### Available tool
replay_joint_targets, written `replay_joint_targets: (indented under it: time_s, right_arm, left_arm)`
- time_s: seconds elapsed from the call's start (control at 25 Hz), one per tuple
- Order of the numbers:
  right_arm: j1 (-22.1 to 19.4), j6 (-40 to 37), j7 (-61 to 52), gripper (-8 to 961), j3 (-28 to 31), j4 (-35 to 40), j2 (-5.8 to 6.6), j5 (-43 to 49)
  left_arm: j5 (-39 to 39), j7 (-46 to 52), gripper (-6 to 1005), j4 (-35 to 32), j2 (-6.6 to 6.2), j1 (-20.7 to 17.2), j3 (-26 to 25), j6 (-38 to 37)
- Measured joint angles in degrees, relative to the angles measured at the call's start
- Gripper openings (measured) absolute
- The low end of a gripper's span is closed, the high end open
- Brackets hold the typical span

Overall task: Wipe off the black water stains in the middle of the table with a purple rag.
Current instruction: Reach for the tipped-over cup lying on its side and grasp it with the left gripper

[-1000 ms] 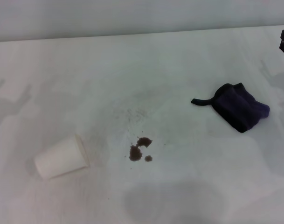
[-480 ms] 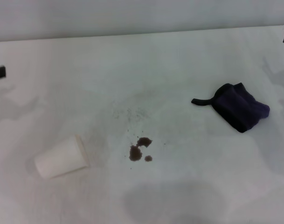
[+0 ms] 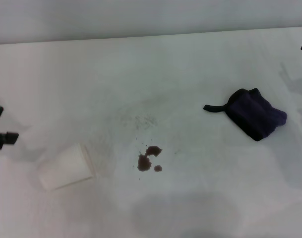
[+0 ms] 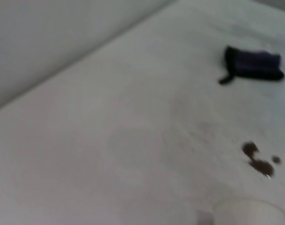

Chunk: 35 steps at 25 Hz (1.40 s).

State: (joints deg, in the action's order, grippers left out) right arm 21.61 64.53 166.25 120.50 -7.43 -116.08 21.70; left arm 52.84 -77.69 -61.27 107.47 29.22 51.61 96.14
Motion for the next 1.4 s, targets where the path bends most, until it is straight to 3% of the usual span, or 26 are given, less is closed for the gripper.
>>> replay_joint_targets:
  time_s: [0.12, 0.28, 0.52, 0.76, 1.12, 1.4]
  right_arm:
    - [0.0, 0.0, -0.6, 846, 0.0, 0.0, -0.08, 0.0]
    - [0.0, 0.0, -1.9, 846, 0.0, 0.0, -0.11, 0.0]
    - [-0.4, -0.2, -2.3, 846, 0.0, 0.2, -0.12, -0.2]
    - [-0.6, -0.9, -4.6, 846, 0.0, 0.7, -0.12, -1.2]
    - [-0.7, -0.8, -4.9, 846, -0.4, 0.7, -0.11, -1.1]
    - [-0.7, 0.3, -6.2, 846, -1.3, 0.8, -0.11, -0.9]
  left_arm:
    - [-4.4, -0.7, 868, -0.5, 0.91, 1.3, 0.4, 1.8]
    - [-10.3, -2.7, 866, -1.1, 3.11, 2.6, 0.8, 2.6]
    - [-13.2, -6.0, 863, -3.3, 6.51, 2.8, 3.1, 2.2]
    - [-14.7, -9.1, 859, -3.7, 8.87, 2.6, 3.2, 1.5]
    - [-15.4, -12.4, 854, -2.2, 11.08, 2.3, 4.0, -1.9]
    - [-14.3, -12.8, 850, 1.6, 11.31, 1.5, 9.0, -7.1]
